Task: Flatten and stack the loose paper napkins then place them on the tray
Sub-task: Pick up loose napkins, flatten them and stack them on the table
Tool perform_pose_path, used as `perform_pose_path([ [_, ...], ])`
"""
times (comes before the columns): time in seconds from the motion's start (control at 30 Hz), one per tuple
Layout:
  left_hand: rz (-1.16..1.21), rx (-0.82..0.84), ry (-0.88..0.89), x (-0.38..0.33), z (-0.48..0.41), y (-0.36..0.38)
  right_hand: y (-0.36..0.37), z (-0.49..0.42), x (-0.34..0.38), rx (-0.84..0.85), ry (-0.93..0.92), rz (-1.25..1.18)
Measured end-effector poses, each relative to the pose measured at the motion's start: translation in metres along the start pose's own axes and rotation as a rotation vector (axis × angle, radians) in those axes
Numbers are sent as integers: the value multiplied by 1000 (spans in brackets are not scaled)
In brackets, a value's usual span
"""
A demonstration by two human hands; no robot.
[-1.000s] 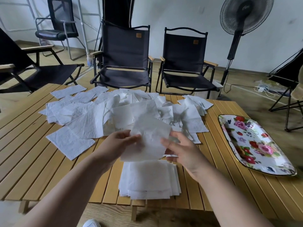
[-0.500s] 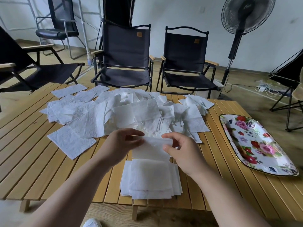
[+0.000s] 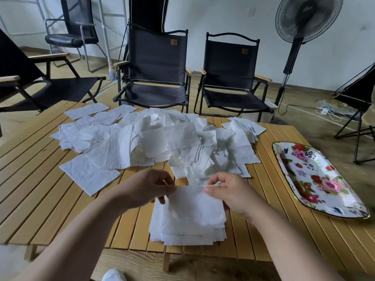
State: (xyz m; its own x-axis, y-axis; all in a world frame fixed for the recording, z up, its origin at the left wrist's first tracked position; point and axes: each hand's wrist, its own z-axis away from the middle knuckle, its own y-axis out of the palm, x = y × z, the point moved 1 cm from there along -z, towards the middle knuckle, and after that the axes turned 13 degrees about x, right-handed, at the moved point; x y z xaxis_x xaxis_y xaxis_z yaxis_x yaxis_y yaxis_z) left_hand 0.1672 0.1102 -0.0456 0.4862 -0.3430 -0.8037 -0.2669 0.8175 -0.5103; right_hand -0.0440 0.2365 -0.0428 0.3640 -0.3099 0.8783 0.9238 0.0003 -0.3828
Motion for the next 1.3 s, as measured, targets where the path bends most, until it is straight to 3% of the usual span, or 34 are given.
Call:
perform_pose_path([
  [0.1, -337, -24, -119, 9, -4, 5, 11, -4, -11, 49, 161, 228],
  [0.23, -298, -112, -159, 10, -4, 0, 12, -18, -21, -147, 209, 407],
  [0.4, -299, -115, -176, 18, -2, -1, 11, -40, -21, -439, 115, 196],
  [0.53, -311, -114, -181, 23, 1, -3, 11, -65, -20, -505, 177, -47],
  [0.8, -304, -167, -164, 22, -2, -3, 2, -81, -17, -597, 108, -87],
  [0.93, -265, -230, -140, 18, -6, -4, -5, -55, 8, -531, -16, -59],
  [1.07, -13, -307, -63, 14, -14, -3, -10, -23, 23, -379, -120, -196],
  [1.2, 412, -149, 18, -2, -11, 3, -13, 3, 24, -189, -240, -447],
  [1.3, 538, 15, 85, -12, -8, 10, -13, 16, 22, -116, -259, -565],
])
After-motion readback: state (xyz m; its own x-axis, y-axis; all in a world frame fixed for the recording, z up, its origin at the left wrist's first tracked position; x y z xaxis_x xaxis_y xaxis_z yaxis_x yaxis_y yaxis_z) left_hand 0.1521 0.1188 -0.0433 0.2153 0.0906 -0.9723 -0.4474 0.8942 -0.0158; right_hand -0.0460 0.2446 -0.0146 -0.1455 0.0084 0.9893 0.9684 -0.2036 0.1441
